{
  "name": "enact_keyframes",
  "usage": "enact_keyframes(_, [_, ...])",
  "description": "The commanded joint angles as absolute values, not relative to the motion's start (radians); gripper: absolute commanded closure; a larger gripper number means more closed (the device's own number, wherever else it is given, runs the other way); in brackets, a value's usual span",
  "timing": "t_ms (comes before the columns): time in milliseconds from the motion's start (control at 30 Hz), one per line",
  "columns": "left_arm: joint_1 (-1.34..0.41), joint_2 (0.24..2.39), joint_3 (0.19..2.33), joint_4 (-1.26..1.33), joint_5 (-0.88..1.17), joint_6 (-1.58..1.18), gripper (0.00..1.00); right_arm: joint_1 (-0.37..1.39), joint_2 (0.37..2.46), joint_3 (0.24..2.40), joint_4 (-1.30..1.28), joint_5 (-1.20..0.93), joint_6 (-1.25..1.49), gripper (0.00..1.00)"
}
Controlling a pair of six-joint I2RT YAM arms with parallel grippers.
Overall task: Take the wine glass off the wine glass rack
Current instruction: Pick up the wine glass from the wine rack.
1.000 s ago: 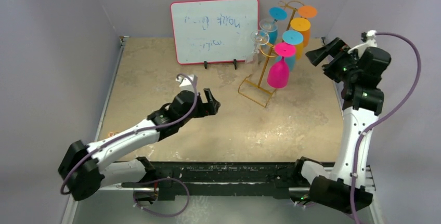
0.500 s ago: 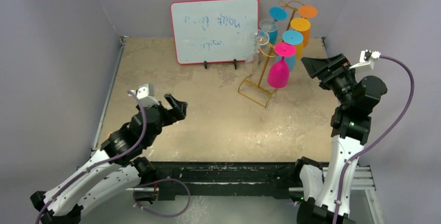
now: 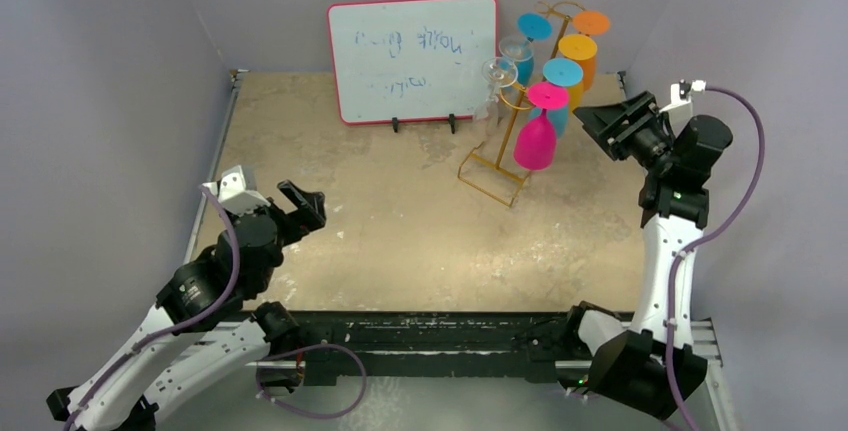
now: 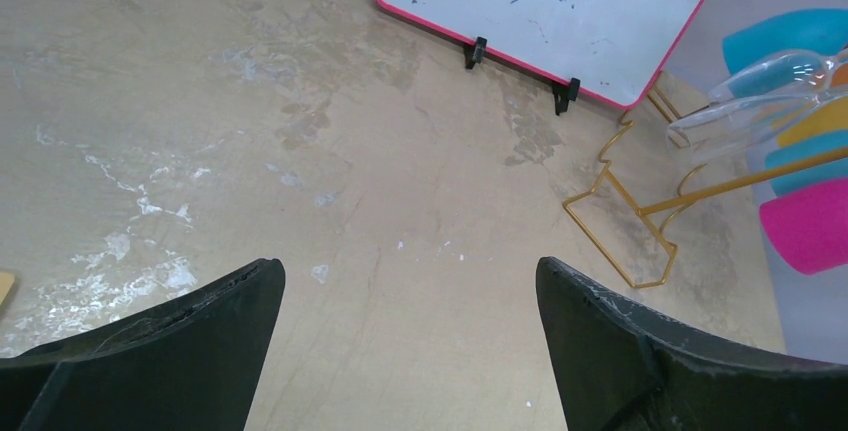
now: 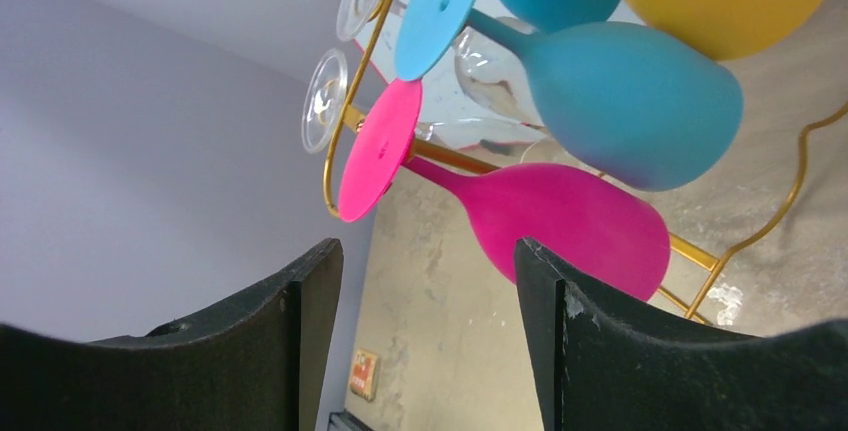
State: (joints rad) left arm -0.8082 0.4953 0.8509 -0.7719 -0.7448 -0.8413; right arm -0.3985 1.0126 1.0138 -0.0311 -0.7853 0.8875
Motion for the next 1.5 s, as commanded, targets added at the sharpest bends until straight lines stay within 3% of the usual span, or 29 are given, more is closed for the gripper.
enact_keyframes(0, [-0.808,0.474,0.859,-0.772,-0.761,-0.809,0.04,-0.392,1.046,1.076,0.01,-0.888,0.911,0.33])
enact_keyframes(200, [-0.808,0.505,0.854,-0.762,-0.738,-0.809,0.04,-0.353,1.092,1.116,0.015,-0.848,0.944,0.42])
enact_keyframes(500, [-0.808,0.566,0.829,-0.757,-0.686,-0.791,0.06,-0.315,1.134,1.149,0.016,-0.837,0.962,0.43])
enact_keyframes(833, [-0.808,0.63,0.791,-0.732,-0.622,-0.754,0.1,-0.293,1.148,1.143,0.042,-0.801,0.985,0.69])
enact_keyframes(1167, [-0.808,0.673,0.772,-0.71,-0.622,-0.744,0.11,-0.292,1.131,1.129,0.027,-0.781,1.003,0.83])
enact_keyframes(1467, [-0.808,0.655,0.766,-0.707,-0.636,-0.751,0.11,-0.292,1.121,1.13,0.031,-0.79,1.037,0.9])
